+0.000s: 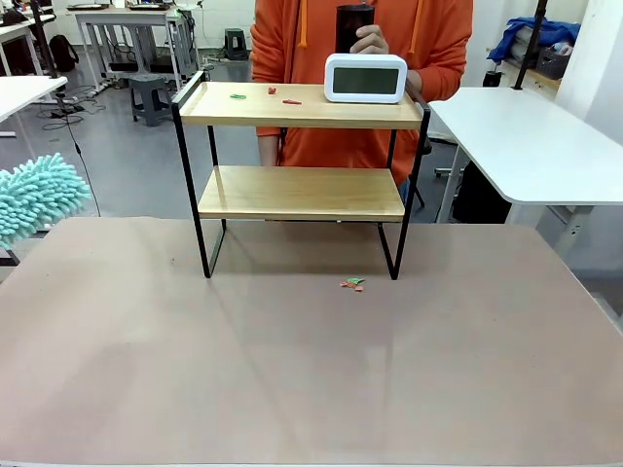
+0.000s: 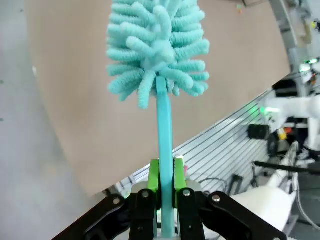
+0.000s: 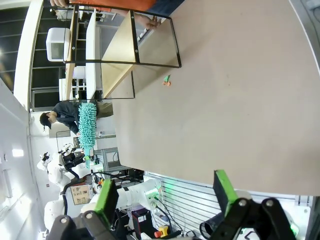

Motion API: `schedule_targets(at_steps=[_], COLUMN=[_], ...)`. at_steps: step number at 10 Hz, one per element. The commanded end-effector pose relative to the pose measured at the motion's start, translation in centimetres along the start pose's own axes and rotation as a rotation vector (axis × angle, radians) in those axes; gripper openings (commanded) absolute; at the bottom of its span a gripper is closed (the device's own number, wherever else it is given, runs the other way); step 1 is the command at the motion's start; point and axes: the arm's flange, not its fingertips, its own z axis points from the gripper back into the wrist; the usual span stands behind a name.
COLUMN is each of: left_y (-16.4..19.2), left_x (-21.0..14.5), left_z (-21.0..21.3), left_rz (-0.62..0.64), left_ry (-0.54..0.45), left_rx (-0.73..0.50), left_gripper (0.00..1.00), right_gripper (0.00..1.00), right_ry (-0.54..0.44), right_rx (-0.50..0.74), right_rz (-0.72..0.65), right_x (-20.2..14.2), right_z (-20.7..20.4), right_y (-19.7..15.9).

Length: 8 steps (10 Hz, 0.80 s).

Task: Clean the shelf.
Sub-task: Clean the specific tier of the Shelf with the Duster once objects are removed, then clean the remaining tier of the Shelf with the Duster once objects are removed.

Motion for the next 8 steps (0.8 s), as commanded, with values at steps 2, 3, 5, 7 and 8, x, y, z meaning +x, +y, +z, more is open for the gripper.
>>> schedule_targets(at_steps=[2, 3, 5, 7, 8], left_y=[-1.35, -1.35, -1.35, -1.35, -1.35], left_x=[-0.9, -0.9, -0.9, -0.9, -0.9], left_z=[0.29, 0.29, 0.29, 0.29, 0.29], left_rz=[-0.127, -0.127, -0.127, -0.127, -0.127], left_ry=[0.011, 0.011, 0.011, 0.011, 0.011], left_rx=[0.002, 0.002, 0.002, 0.002, 0.002], left_gripper=[0.13, 0.13, 0.13, 0.13, 0.13], right_gripper=[1.0, 1.0, 1.0, 1.0, 1.0], right_ry=[-0.011, -0.011, -0.011, -0.011, -0.011], right_rx=[0.019, 0.019, 0.019, 0.019, 0.019], right_rz=[0.023, 0.023, 0.023, 0.023, 0.023], right_x=[0.1, 0.1, 0.1, 0.1, 0.1], right_z=[-0.07, -0.07, -0.07, -0.07, -0.07], right_y=[0.1, 0.1, 0.1, 0.1, 0.1])
